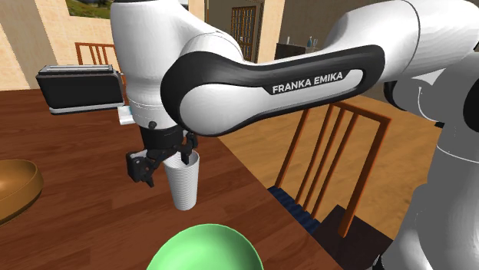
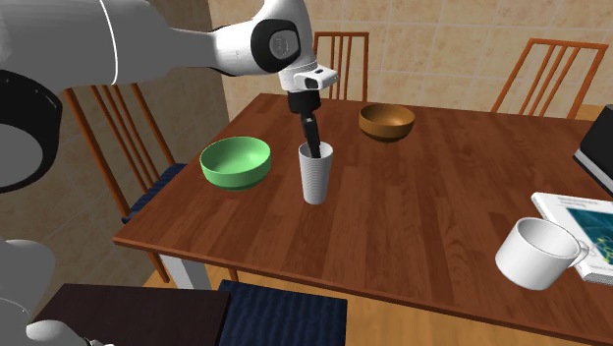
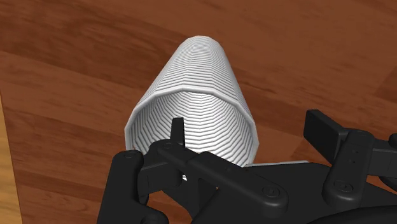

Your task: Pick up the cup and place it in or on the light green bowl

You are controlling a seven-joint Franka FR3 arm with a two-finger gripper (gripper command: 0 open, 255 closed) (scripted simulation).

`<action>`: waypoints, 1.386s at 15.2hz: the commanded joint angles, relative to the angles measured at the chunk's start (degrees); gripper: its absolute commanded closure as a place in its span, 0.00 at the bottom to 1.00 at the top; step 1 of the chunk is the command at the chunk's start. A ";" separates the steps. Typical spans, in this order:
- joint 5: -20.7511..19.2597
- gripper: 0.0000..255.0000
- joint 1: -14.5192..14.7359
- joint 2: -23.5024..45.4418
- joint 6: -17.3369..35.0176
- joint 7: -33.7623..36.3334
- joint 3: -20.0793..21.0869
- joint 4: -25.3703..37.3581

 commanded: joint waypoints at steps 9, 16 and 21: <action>-0.03 1.00 -0.17 -0.01 0.78 0.00 -0.09 -0.75; -0.03 1.00 -0.17 -0.01 0.78 0.00 -0.09 -0.75; 0.13 1.00 0.14 0.07 -2.24 -0.63 0.05 2.40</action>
